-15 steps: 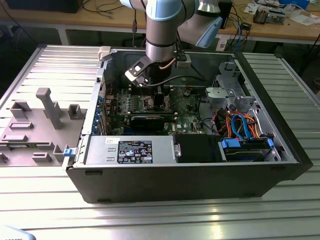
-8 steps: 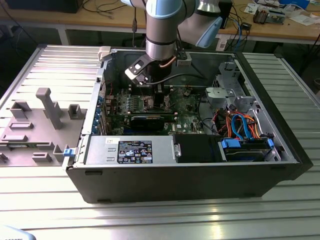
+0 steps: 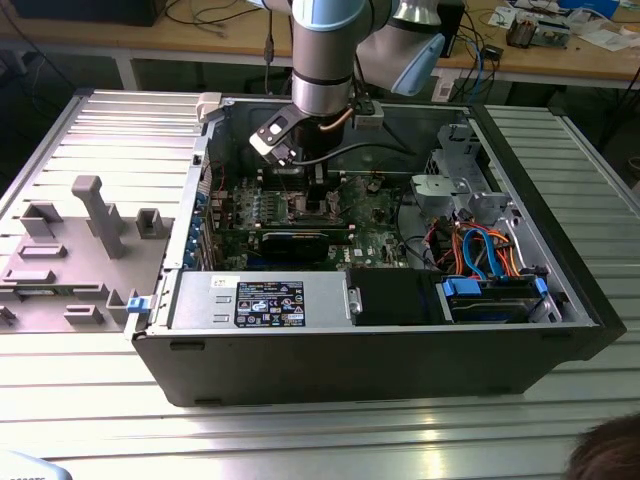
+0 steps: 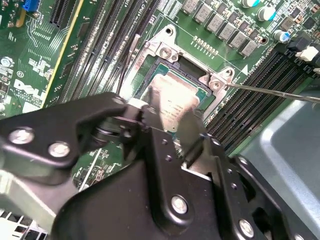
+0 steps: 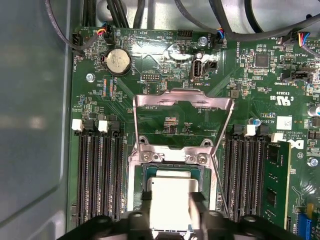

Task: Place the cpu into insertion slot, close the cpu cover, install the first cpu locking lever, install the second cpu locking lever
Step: 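Install the second cpu locking lever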

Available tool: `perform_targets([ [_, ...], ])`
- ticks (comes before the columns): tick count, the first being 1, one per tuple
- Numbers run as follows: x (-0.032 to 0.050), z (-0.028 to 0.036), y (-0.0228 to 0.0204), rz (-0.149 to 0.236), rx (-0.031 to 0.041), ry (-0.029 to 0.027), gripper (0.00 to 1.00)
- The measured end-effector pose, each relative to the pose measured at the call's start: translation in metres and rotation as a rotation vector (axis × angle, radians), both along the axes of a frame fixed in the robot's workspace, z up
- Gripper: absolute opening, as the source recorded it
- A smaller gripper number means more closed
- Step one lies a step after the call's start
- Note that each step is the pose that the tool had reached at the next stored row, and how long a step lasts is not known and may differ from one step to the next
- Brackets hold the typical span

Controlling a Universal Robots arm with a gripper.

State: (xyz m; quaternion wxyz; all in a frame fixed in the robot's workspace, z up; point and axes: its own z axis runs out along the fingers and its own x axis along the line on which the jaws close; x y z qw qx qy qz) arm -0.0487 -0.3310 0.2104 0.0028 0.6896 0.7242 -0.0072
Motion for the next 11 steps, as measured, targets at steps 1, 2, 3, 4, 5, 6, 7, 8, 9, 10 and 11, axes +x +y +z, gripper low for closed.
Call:
perform_targets([
  [1, 0.0000, 0.0000, 0.0000, 0.000, 0.0001, 0.0000, 0.42],
  [2, 0.0000, 0.0000, 0.0000, 0.000, 0.0001, 0.0000, 0.36],
  [3, 0.0000, 0.0000, 0.0000, 0.000, 0.0000, 0.0000, 0.29],
  [4, 0.0000, 0.0000, 0.0000, 0.000, 0.0000, 0.0000, 0.18],
  [5, 0.0000, 0.0000, 0.0000, 0.000, 0.0001, 0.0000, 0.18],
  [6, 0.0000, 0.0001, 0.0000, 0.000, 0.0000, 0.0000, 0.11],
  [7, 0.0000, 0.0001, 0.0000, 0.000, 0.0000, 0.0001, 0.11],
  [8, 0.0001, 0.0001, 0.0000, 0.000, 0.0000, 0.0001, 0.11],
  [9, 0.0001, 0.0001, 0.0000, 0.000, 0.0000, 0.0001, 0.11],
  [10, 0.0001, 0.0001, -0.0001, 0.000, 0.0000, 0.0001, 0.11],
  [11, 0.0001, 0.0001, -0.0001, 0.000, 0.0000, 0.0001, 0.11],
])
